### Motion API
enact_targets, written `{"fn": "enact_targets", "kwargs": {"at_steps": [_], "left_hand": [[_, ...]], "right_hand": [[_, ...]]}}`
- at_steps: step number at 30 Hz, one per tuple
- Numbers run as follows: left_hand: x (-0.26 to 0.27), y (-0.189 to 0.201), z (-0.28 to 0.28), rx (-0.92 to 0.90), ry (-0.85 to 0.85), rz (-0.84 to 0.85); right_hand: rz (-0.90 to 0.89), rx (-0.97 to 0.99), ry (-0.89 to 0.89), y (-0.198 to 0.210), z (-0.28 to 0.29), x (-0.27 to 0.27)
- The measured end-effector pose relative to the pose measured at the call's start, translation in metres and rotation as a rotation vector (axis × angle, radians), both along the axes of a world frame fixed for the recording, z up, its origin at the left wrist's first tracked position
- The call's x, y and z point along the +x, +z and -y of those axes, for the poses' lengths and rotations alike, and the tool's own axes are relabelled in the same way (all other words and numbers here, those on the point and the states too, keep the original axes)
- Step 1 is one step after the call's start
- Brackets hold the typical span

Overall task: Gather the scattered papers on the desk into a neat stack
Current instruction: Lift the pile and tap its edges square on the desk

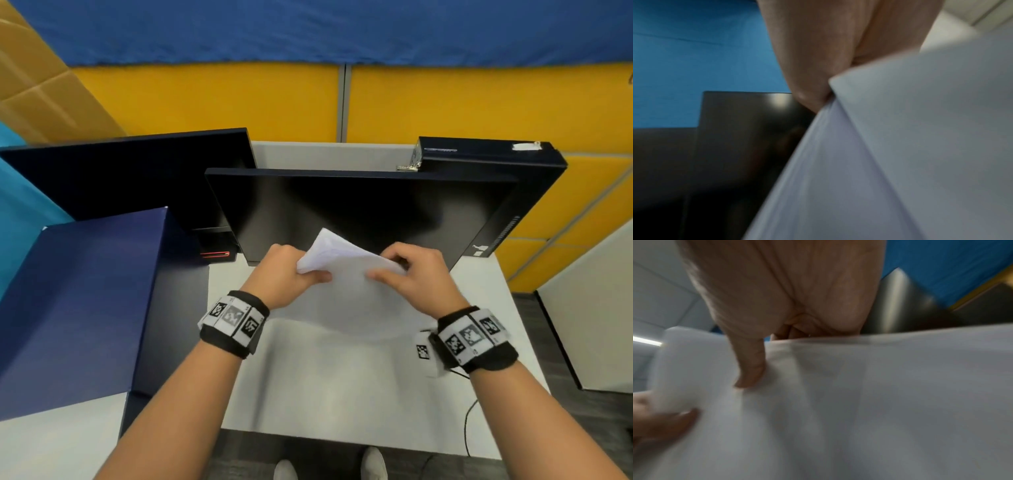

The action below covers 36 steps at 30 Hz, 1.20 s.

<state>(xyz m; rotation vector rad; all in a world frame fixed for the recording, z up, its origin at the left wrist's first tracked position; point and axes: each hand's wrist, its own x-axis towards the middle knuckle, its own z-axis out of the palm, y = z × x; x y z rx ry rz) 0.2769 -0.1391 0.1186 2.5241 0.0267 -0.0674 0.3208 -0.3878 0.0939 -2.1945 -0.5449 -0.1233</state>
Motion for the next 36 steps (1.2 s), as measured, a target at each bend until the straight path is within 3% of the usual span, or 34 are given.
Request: {"fn": "enact_targets", "kwargs": {"at_steps": [4,8,10,13,17,22,25,28,29,30,31,32,33,35,36], "left_hand": [[-0.009,-0.02,-0.041,-0.274,0.156,-0.063],[-0.016,-0.049,-0.063,-0.64,0.289,-0.028],[-0.019,-0.064,-0.057,-0.744,0.324,-0.005],[-0.02,-0.08,-0.045,-0.736,0.352,0.013],[-0.022,-0.1,-0.032,-0.723,0.369,0.052],[-0.025,-0.115,-0.017,-0.716,0.481,0.12],[-0.029,-0.123,-0.025,-0.729,0.455,0.043],[-0.034,-0.169,-0.036,-0.646,0.374,-0.16],[-0.04,-0.193,-0.051,-0.604,0.434,-0.186],[-0.037,-0.222,-0.046,-0.504,0.624,-0.085],[-0.028,-0.241,-0.041,-0.387,0.726,-0.1],[-0.025,-0.243,-0.039,-0.384,0.767,-0.111],[-0.03,-0.229,-0.04,-0.335,0.663,-0.085],[-0.025,-0.189,-0.036,-0.597,0.381,-0.26],[-0.005,-0.174,-0.021,-0.631,0.498,-0.227]], "right_hand": [[-0.255,0.036,-0.175,-0.03,0.068,0.006],[-0.497,0.592,-0.168,-0.058,0.09,-0.004],[-0.592,0.704,-0.147,-0.071,0.085,-0.008],[-0.584,0.58,-0.182,-0.072,0.073,-0.013],[-0.362,0.42,-0.352,-0.073,0.06,-0.018],[-0.312,0.415,-0.437,-0.095,0.055,-0.024],[-0.32,0.413,-0.401,-0.112,0.066,-0.028],[-0.438,0.313,-0.327,-0.148,0.075,-0.022],[-0.488,0.244,-0.348,-0.166,0.073,-0.021],[-0.608,0.173,-0.394,-0.178,0.067,-0.018],[-0.684,0.024,-0.524,-0.176,0.061,-0.018],[-0.69,-0.094,-0.671,-0.175,0.057,-0.016],[-0.615,-0.009,-0.611,-0.176,0.062,-0.012],[-0.508,0.221,-0.479,-0.153,0.066,-0.013],[-0.475,0.307,-0.481,-0.142,0.071,-0.016]]}}
